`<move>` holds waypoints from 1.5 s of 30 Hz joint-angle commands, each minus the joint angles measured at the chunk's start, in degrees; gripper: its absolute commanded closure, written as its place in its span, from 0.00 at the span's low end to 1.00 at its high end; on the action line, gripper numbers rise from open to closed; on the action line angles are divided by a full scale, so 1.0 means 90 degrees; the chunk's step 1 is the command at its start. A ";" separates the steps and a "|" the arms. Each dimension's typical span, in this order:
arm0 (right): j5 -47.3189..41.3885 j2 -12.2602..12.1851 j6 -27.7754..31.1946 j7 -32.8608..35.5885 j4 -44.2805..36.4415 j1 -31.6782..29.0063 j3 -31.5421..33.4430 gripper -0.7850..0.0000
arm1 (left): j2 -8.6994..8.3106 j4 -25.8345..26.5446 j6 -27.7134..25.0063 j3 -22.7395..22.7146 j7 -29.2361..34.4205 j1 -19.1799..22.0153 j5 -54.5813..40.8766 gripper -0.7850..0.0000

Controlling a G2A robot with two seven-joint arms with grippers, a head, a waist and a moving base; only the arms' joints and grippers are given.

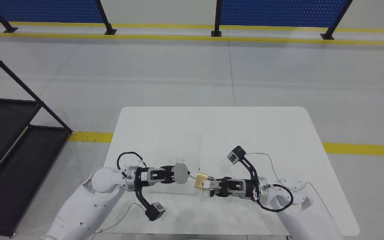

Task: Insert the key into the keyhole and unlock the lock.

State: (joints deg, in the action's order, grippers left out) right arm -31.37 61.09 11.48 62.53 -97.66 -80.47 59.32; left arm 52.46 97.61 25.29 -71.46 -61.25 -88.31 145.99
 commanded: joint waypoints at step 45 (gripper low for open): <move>0.0419 -0.0033 0.0184 -0.1119 -0.0336 -0.0415 0.0319 1.00 | 0.0073 0.0142 0.0417 0.0029 0.1043 -0.0237 0.0349 1.00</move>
State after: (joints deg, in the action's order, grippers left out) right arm -27.54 60.78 13.07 52.41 -100.70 -84.21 62.22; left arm 53.10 98.90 29.17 -71.25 -51.99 -90.47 148.93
